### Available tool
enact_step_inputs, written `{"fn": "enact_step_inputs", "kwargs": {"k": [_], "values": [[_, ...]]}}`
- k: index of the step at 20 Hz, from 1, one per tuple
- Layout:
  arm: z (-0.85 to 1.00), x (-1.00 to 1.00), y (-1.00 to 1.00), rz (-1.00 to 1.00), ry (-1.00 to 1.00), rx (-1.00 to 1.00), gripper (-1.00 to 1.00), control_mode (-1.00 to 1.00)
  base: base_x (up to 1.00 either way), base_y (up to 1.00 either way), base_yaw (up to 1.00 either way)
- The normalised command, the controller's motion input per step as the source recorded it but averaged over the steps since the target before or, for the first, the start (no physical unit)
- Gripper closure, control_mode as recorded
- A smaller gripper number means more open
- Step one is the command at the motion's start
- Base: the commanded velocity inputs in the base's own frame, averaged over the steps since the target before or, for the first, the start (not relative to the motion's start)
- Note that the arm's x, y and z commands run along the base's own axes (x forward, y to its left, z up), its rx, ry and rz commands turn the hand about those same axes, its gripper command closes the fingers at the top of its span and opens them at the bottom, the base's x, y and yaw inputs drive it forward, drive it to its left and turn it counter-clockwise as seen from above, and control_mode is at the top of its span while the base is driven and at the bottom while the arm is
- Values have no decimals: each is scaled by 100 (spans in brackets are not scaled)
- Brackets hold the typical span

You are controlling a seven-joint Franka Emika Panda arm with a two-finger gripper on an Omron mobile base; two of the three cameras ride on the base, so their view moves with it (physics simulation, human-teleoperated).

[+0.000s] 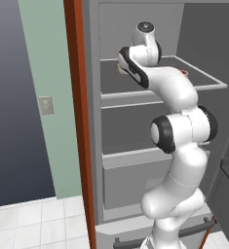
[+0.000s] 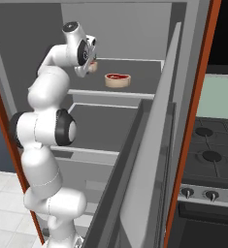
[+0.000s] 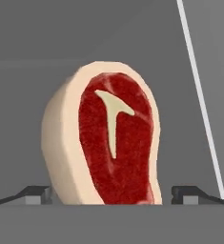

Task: Place the steak on the counter behind the older steak on the same shelf of the fridge to maintain FIFO order. Close the fridge door when finished.

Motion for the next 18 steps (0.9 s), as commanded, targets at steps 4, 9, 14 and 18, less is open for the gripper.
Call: {"fn": "enact_step_inputs", "kwargs": {"k": [4,9,14,18], "values": [[-36,-7,0,0,-4,-2,-100,-100,0,0,0],[-17,-50,-1,0,-17,-1,-100,-100,0,0,0],[-9,-100,0,0,-35,0,-100,-100,0,0,0],[-6,-100,2,0,-26,0,-100,-100,0,0,0]]}}
